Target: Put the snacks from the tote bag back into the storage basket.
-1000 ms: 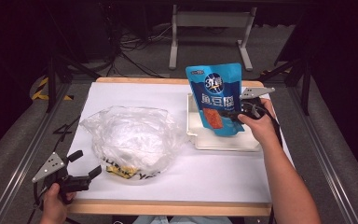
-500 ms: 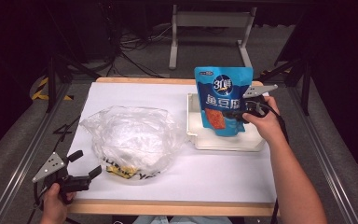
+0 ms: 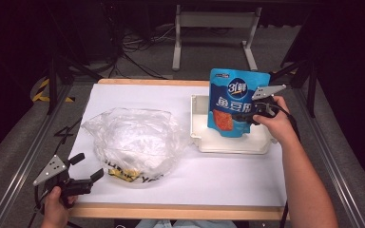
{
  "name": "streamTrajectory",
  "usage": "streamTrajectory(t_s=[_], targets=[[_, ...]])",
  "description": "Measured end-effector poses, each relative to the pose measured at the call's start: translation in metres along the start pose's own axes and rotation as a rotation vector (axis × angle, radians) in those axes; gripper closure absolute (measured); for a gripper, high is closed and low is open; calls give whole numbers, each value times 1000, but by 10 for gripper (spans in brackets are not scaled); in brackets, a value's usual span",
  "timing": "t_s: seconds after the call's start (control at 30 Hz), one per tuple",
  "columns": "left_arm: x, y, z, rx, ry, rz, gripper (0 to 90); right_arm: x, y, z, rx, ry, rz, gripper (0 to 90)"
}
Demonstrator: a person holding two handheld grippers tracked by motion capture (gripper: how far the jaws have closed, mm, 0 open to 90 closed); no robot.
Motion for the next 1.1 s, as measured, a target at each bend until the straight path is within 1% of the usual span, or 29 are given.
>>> streamTrajectory(t_s=[0.03,0.07,0.1,0.13,0.17,0.2,0.23,0.27,0.3,0.4,0.5,0.57,0.63,0.7,0.8,0.83,0.93,1.0,1.1], targets=[[0,0,0,0,1,0,4,-2,-3,3,1,7,8,361],[0,0,0,1,2,0,4,-2,-3,3,1,7,8,361],[0,0,0,1,1,0,4,-6,-5,7,9,17,23,323],[0,0,0,1,1,0,4,-6,-5,7,9,17,23,323],[0,0,0,2,2,-1,4,-8,-7,10,15,21,33,312],[0,0,0,2,1,0,4,-11,-11,15,18,45,46,275],[0,0,0,2,2,-1,4,-13,-14,17,12,58,53,271],[0,1,0,3,2,0,4,-13,-14,17,12,58,53,271],[0,0,1,10,5,-1,4,-14,-17,20,7,71,58,276],[0,1,1,10,6,-2,4,-15,-18,22,8,77,68,268],[0,0,1,13,4,-3,4,-13,-17,23,6,83,63,251],[0,0,1,12,4,-2,4,-11,-17,23,6,84,64,233],[0,0,1,12,5,-3,4,-10,-17,21,-8,90,71,201],[0,0,1,9,5,-1,4,-8,-18,20,-19,110,75,168],[0,1,0,4,2,0,4,-5,-20,20,-28,118,71,149],[0,2,0,4,0,0,4,-3,-21,20,-31,122,73,125],[-1,4,0,7,2,2,4,0,-28,17,-42,108,103,110],[-1,4,0,8,2,2,4,2,-35,14,-47,115,122,110],[-3,6,0,11,13,1,4,4,-45,11,-52,105,152,110]])
Point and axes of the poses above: each handheld gripper's, and its own axes: y roughly forward along the jaws, z roughly out of its underside, x roughly to its left, the point moved 10 cm from there along y, roughly forward along the jaws, and after that the axes turned 9 degrees about -z, right-handed, at the moved point
